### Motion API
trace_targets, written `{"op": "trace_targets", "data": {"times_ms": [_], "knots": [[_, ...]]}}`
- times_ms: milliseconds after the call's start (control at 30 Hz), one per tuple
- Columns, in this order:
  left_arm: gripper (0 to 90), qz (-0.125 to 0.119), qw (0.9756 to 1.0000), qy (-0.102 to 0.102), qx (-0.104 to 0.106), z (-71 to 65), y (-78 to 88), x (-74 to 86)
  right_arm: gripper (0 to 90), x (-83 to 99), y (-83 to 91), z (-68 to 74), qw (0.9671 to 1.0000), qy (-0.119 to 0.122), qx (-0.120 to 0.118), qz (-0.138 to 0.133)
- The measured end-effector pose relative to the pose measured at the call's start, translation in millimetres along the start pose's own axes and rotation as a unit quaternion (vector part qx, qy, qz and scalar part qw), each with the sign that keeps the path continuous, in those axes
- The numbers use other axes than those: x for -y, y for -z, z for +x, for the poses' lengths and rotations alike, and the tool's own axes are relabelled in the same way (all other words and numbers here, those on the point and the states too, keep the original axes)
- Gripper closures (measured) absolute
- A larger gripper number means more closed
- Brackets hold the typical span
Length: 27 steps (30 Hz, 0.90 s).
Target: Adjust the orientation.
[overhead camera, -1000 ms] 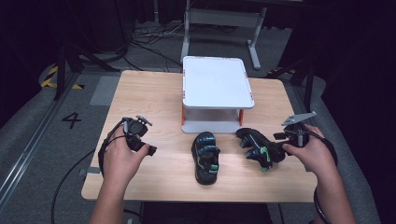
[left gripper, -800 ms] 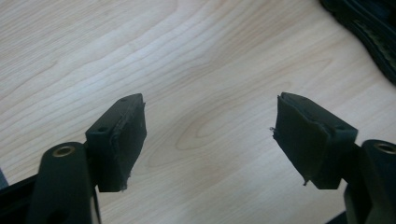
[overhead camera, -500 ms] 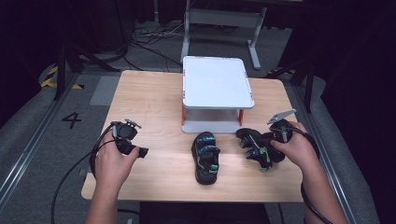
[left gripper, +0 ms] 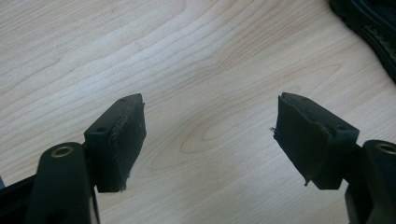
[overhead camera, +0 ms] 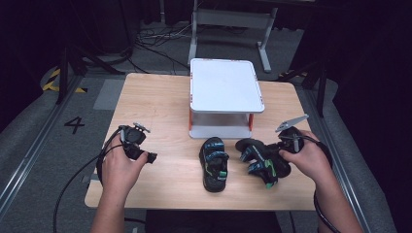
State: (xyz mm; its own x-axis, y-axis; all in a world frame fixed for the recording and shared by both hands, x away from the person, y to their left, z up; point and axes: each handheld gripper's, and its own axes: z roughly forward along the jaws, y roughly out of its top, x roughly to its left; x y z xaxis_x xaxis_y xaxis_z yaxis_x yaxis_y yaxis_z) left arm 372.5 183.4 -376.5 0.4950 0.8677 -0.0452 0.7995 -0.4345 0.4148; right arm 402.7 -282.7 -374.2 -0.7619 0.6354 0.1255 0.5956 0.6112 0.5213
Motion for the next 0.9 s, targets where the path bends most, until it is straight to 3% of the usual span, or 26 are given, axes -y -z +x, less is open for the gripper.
{"op": "trace_targets", "data": {"times_ms": [67,100,167,233,300,433,567,700,800,900], "knots": [[25.2,0.002,1.0,-0.003,0.003,-1.6,-1.5,-1.3,65.3,-2.7,-9.2,13.8,0.9993,0.015,-0.03,0.019],[25.2,0.002,1.0,-0.004,0.003,-2.6,-1.9,-2.0,65.2,-3.3,-20.2,19.2,0.9984,0.025,-0.032,0.039],[25.2,0.001,0.9999,-0.011,0.004,-3.2,-1.4,-3.0,65.2,-3.9,-25.8,19.4,0.9976,0.028,-0.022,0.059],[25.2,0.001,0.9999,-0.011,0.004,-3.0,-1.4,-3.1,65.3,-3.3,-24.9,19.0,0.998,0.025,-0.022,0.054],[25.2,0.001,1.0,-0.007,0.004,-2.9,-1.9,-3.1,66.1,-3.2,-23.7,18.1,0.9978,0.038,-0.003,0.054],[25.1,0.002,1.0,-0.008,0.004,-4.7,-2.3,-4.1,65.8,-3.2,-22.1,11.0,0.9983,0.035,0.025,0.039],[25.1,0.003,0.9999,-0.013,0.004,-5.7,-2.8,-3.7,65.4,-4.7,-23.4,0.9,0.9988,0.021,0.025,0.037],[25.0,0.001,0.9999,-0.009,0.004,-5.1,-1.2,-2.3,66.9,-4.3,-27.4,-8.5,0.9976,0.019,0.061,0.025],[24.9,0.004,0.9999,-0.01,0.004,-4.6,-1.6,-1.3,70.5,-3.4,-37.4,-17.8,0.9911,0.045,0.123,0.023],[24.9,0.003,0.9999,-0.008,0.004,-4.7,-0.9,-0.6,71.3,-2.1,-48.9,-28.4,0.9895,0.042,0.134,0.031]]}}
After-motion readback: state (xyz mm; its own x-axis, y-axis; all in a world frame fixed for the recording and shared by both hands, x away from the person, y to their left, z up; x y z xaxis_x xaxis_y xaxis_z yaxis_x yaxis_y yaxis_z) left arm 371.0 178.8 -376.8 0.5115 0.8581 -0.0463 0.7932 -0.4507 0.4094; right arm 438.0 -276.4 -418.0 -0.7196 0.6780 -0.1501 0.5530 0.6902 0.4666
